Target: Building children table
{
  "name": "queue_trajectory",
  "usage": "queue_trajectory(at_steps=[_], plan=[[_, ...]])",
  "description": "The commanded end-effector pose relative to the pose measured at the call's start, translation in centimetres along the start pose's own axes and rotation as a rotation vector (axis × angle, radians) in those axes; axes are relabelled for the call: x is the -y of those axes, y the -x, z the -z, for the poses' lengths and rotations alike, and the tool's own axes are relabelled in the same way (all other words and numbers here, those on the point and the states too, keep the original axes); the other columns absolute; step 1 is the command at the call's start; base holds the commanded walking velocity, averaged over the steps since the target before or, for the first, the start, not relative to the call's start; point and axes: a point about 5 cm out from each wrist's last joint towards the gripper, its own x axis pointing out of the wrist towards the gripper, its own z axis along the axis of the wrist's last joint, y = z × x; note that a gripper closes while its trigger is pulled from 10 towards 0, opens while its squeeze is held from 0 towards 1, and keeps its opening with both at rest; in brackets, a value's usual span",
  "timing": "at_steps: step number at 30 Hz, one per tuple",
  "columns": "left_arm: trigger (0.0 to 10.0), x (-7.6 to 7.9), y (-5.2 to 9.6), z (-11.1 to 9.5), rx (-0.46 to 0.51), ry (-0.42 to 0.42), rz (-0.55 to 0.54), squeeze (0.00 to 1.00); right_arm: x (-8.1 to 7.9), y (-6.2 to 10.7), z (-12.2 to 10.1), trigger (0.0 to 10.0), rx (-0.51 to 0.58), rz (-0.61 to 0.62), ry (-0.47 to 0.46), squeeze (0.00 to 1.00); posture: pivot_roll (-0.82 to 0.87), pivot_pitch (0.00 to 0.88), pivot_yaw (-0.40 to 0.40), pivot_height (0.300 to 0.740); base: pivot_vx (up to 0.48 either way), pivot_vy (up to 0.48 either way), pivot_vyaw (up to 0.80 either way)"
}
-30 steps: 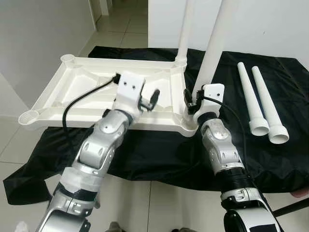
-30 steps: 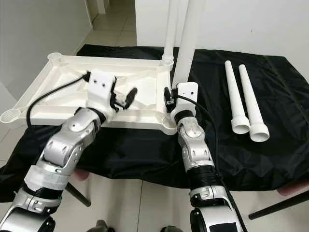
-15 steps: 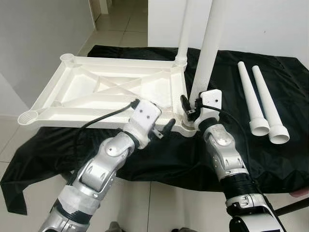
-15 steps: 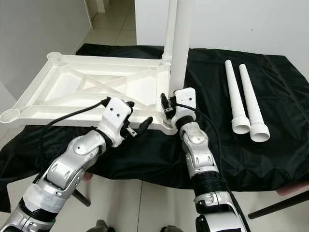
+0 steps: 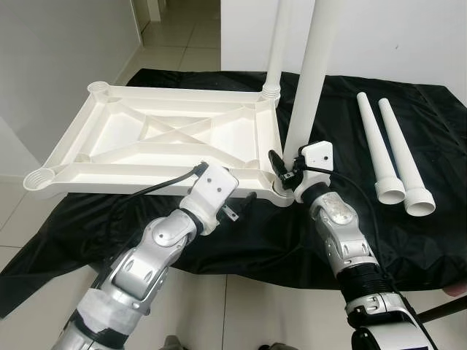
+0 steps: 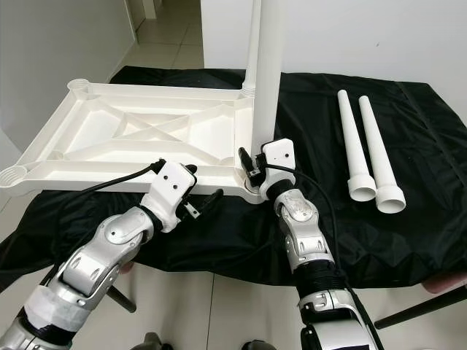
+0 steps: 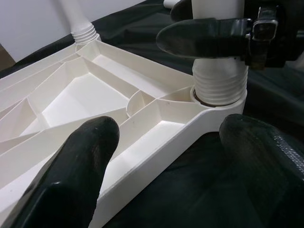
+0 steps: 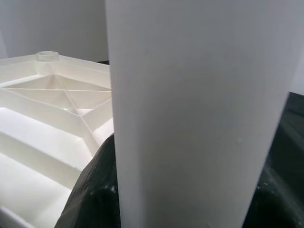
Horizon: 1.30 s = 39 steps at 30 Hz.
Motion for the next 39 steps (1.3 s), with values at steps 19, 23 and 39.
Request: queue_trajectory(at_steps=[19, 23, 39], plan=[[10.0, 0.8, 1.1, 0.2, -0.020, -0.026, 0.153, 0.00, -0.7, 3.2, 3.9, 10.0, -0.104, -0.253, 0.083, 0.00, -0.02, 0.103, 0.035, 0.740, 0.000, 0.000, 0.00], [10.0, 0.8, 1.1, 0.0, -0.016, -0.030, 0.159, 0.00, -0.6, 3.2, 4.1, 10.0, -0.107, -0.272, 0.042, 0.00, -0.02, 0.103, 0.036, 0.740, 0.000, 0.000, 0.00], [10.0, 0.9, 1.0, -0.3, -0.005, -0.034, 0.161, 0.00, -0.2, 2.0, 4.4, 10.0, -0.173, -0.237, -0.144, 0.00, -0.01, 0.093, 0.023, 0.740, 0.000, 0.000, 0.00]])
